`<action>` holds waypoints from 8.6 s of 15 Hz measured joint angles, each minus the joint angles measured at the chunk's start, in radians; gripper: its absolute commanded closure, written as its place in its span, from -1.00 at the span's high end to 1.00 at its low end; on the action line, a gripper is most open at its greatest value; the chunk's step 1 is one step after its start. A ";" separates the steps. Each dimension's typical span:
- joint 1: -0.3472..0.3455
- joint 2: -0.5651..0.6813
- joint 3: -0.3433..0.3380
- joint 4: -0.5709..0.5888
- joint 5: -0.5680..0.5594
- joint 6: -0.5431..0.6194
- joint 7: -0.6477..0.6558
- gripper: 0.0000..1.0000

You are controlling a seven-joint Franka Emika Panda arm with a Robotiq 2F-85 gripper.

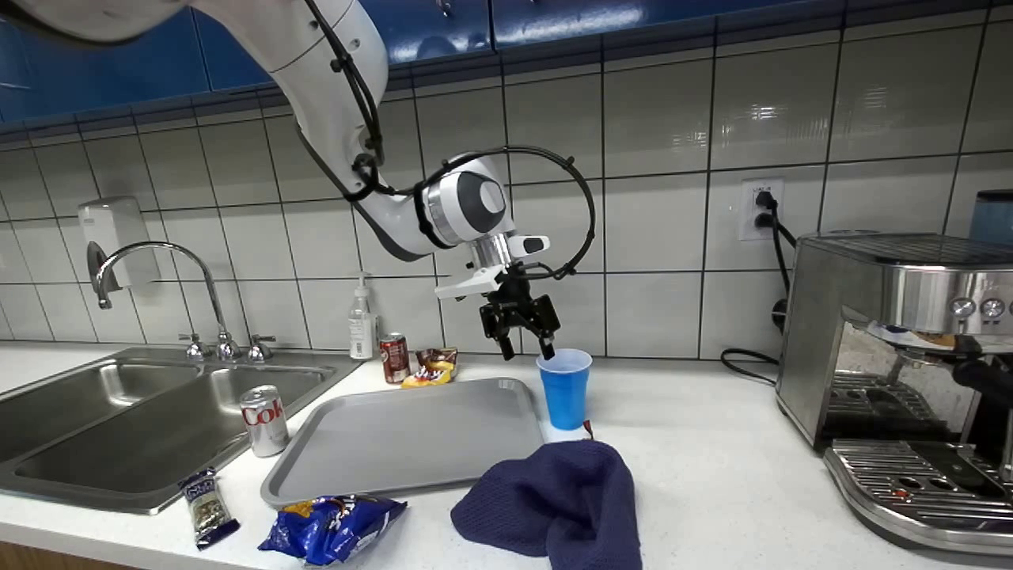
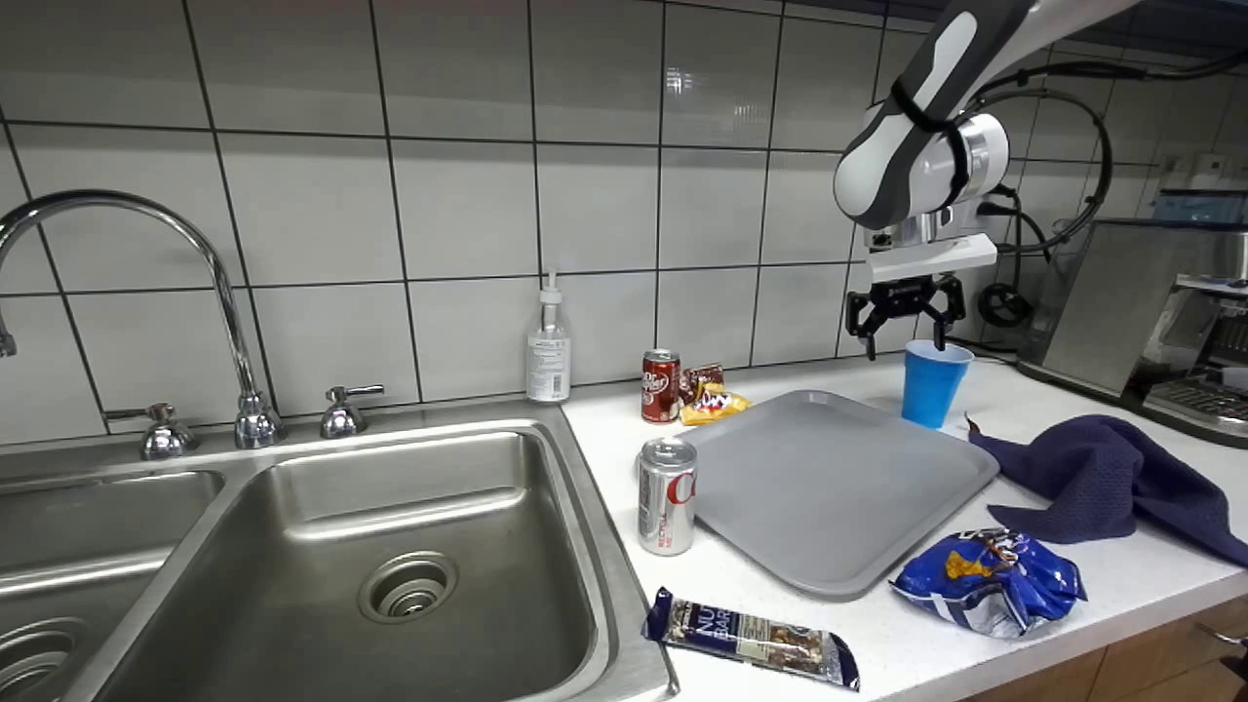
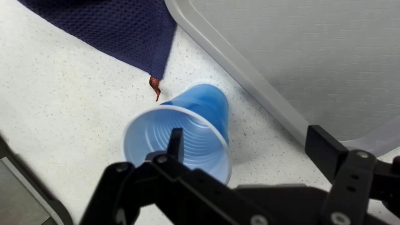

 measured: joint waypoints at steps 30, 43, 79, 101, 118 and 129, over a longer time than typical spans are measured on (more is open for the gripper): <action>-0.053 0.139 0.011 0.169 0.097 0.003 -0.028 -0.99; -0.059 0.125 0.018 0.194 0.097 0.039 -0.063 -0.99; 0.080 -0.061 0.111 -0.081 0.019 0.151 -0.186 -0.99; 0.098 0.008 0.097 -0.023 0.014 0.150 -0.130 -0.04; 0.079 -0.013 0.076 -0.018 0.018 0.151 -0.130 1.00; 0.012 -0.076 0.089 -0.042 0.063 0.151 -0.211 1.00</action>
